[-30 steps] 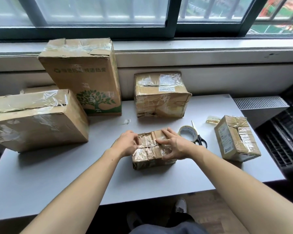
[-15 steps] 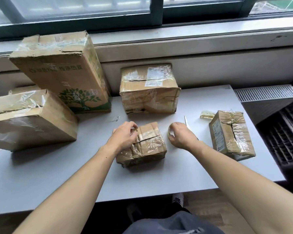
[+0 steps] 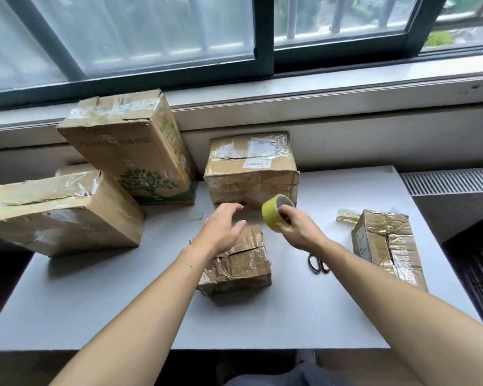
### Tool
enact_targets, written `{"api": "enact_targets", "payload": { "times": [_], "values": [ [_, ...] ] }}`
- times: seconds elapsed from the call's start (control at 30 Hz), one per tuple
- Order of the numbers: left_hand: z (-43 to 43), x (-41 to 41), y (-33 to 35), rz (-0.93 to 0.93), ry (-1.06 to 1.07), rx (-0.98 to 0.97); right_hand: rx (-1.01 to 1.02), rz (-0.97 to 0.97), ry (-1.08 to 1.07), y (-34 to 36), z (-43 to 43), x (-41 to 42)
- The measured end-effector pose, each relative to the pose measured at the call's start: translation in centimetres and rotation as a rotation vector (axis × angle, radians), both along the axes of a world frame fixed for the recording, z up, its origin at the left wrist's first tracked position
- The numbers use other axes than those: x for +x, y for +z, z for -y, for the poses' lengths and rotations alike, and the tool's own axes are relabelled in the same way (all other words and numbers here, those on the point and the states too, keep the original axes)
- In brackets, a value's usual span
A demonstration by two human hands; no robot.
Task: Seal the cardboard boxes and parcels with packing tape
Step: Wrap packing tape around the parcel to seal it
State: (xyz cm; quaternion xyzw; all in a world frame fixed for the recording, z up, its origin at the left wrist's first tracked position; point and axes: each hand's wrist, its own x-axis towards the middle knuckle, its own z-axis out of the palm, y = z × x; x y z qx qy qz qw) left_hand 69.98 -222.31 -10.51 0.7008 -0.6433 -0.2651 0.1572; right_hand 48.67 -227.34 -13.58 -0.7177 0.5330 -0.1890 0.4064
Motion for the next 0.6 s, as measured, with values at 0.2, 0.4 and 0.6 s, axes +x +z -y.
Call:
{"api": "enact_targets", "payload": {
  "times": [0.2, 0.4, 0.6],
  "values": [
    [2.5, -1.6, 3.4, -0.047, -0.1, -0.1, 0.069, 0.337, 0.062, 4.0, 0.1, 1.6],
    [2.0, -0.1, 5.0, -0.006, -0.229, -0.206, 0.274, 0.609, 0.014, 5.5, -0.9, 3.0],
    [0.0, 0.7, 4.8, -0.036, -0.199, -0.518, 0.319, 0.66, -0.08, 6.2, -1.5, 5.6]
  ]
}}
